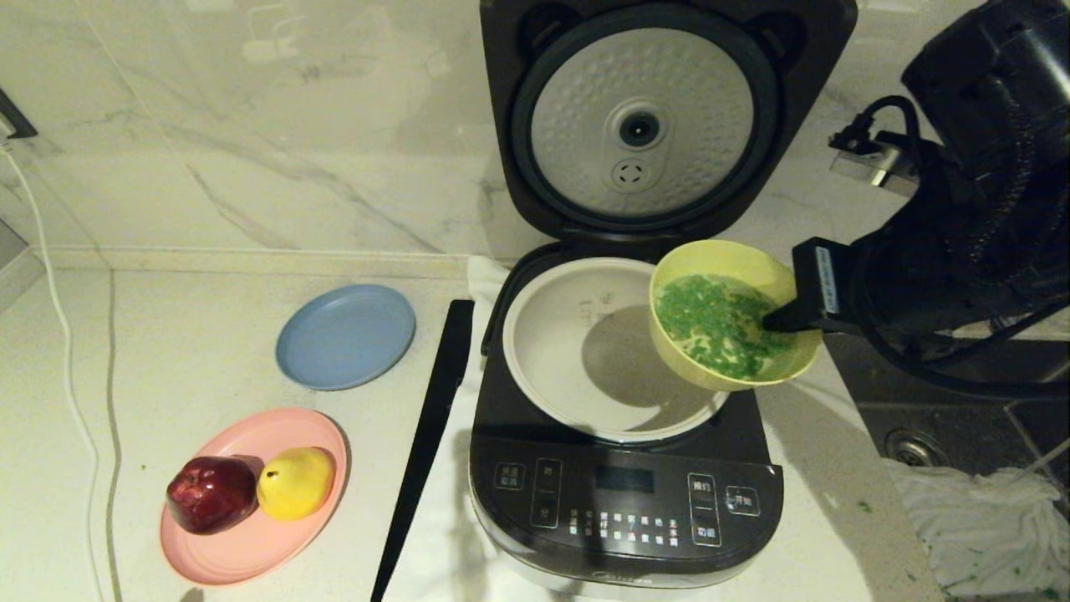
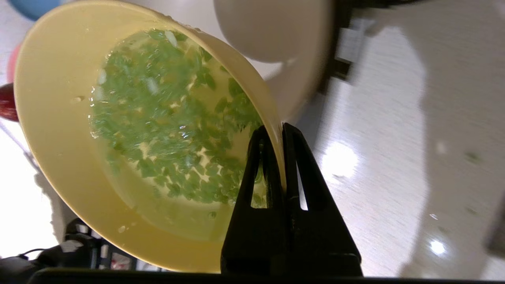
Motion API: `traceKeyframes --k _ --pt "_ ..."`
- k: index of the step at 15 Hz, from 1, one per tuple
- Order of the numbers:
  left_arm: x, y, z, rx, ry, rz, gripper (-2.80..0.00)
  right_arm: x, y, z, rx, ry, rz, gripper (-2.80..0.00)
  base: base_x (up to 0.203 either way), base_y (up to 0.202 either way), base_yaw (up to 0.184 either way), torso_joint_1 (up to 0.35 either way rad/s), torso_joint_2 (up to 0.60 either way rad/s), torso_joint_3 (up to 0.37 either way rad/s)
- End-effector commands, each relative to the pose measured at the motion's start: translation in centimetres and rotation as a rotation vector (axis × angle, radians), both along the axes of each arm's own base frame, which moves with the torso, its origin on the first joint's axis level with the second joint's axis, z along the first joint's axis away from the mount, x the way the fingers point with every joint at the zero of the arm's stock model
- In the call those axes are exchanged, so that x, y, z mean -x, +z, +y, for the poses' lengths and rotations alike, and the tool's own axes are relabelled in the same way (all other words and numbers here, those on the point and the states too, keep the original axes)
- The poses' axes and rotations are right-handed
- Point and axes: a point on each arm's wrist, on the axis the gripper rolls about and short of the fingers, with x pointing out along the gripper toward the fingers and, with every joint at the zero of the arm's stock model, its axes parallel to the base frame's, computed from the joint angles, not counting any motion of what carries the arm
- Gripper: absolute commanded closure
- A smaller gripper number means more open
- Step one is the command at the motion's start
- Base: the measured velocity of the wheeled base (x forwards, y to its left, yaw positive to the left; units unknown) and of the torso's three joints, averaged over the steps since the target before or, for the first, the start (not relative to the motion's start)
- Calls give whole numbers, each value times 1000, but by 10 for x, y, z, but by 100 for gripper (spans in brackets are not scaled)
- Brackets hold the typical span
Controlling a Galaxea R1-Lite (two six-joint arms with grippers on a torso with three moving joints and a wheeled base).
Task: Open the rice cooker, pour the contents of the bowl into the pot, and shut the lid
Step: Pour the water from the bowl into the rice cooker
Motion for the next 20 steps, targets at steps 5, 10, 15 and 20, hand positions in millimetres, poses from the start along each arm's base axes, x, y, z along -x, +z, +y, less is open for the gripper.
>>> traceKeyframes --k 5,10,15,20 --pt "0 -1 0 0 0 2 0 -33 -10 53 -20 48 12 0 0 0 0 0 0 0" --pt "0 -1 0 0 0 2 0 -53 -25 71 -10 -36 -22 0 0 0 0 0 0 0" --pt "0 -1 0 0 0 2 0 -64 -22 76 -65 -45 -99 0 0 0 0 0 0 0" --pt "0 -1 0 0 0 2 0 -78 -33 81 -22 -101 -137 0 0 0 0 0 0 0"
